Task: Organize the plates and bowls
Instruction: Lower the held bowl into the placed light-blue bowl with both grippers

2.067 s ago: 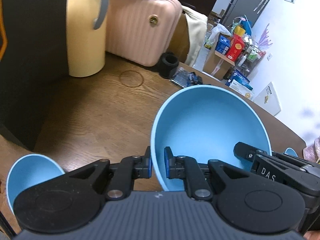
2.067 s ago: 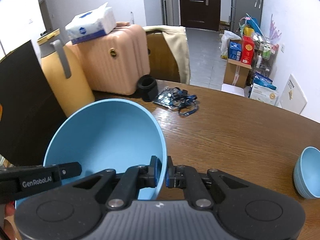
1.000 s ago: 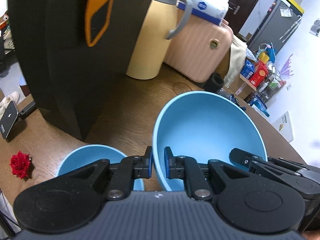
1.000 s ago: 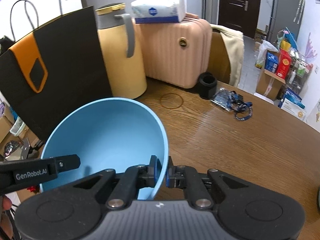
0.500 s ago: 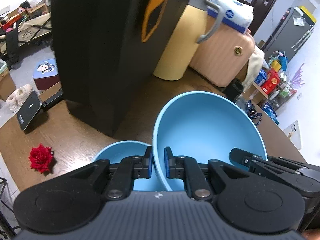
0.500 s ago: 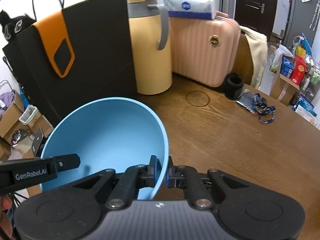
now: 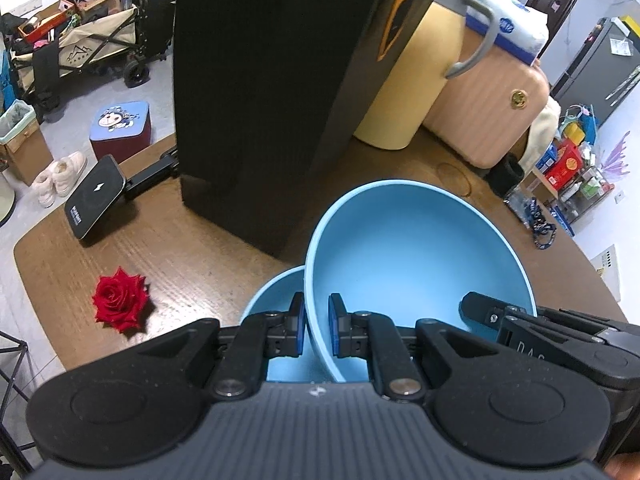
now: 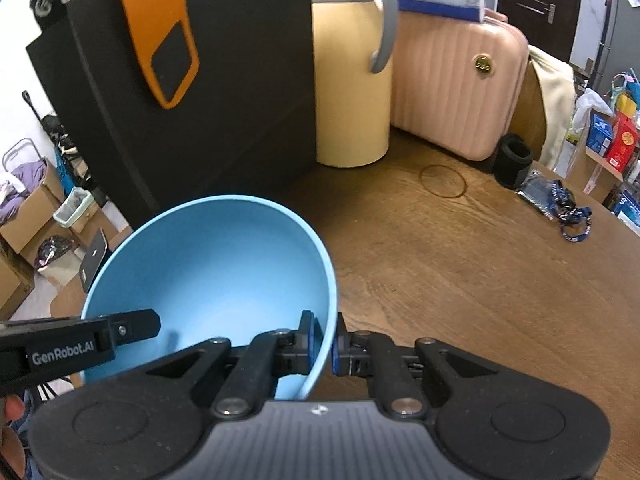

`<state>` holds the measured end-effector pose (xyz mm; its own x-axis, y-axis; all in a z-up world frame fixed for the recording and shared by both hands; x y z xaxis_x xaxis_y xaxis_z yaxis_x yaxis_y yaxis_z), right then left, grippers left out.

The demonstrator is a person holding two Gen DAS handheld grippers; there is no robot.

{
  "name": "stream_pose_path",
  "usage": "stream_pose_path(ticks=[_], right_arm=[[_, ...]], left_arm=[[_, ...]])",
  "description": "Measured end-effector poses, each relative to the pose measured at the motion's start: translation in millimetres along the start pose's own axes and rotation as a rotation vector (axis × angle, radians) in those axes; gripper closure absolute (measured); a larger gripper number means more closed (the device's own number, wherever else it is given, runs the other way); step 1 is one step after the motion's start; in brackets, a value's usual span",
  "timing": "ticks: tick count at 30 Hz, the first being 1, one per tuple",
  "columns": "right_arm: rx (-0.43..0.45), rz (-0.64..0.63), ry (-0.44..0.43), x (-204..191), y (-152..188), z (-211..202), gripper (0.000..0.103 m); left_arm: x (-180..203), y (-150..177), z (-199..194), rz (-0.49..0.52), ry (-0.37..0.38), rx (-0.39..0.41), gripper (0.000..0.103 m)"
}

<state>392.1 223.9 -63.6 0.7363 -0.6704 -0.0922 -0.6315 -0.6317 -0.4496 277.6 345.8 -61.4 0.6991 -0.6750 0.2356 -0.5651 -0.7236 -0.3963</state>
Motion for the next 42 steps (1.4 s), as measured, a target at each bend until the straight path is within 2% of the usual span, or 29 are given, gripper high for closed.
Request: stream_pose_path(ticks=[9, 16, 28, 42], right_arm=[[-0.019, -0.034, -0.011, -12.9, 9.7, 18.3, 0.095], [-0.024, -0.058, -0.005, -19.7, 15.5, 31.7, 0.094], [-0.013, -0.112, 0.021, -26.7, 25.5, 40.4, 0.093], [-0.011, -0.135, 0.039, -28.4, 34.0, 47.7, 0.09]], left_arm=[[-13.8, 8.2, 9.8, 0.009, -0.039, -0.013, 0.091], [-16.3, 14.7, 20.2, 0.052, -0.082, -0.017, 0.091], [-12.9, 24.9, 31.7, 0.154, -0.15, -0.006, 0.091], [2.5, 33.3, 36.9, 0.321, -0.25, 0.024, 0.09]])
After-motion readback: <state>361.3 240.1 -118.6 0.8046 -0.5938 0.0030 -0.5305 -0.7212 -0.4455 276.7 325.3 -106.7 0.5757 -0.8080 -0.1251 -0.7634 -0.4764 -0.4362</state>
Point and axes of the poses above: each gripper's, at about its wrist camera, not at the fingertips, and z roughly the way its jaws point, x to its right, y to its underside, the point moved 3 cm from there along z, roughly the way its jaws point, and after that the axes turned 7 degrees about -x, right-handed, at the moved point
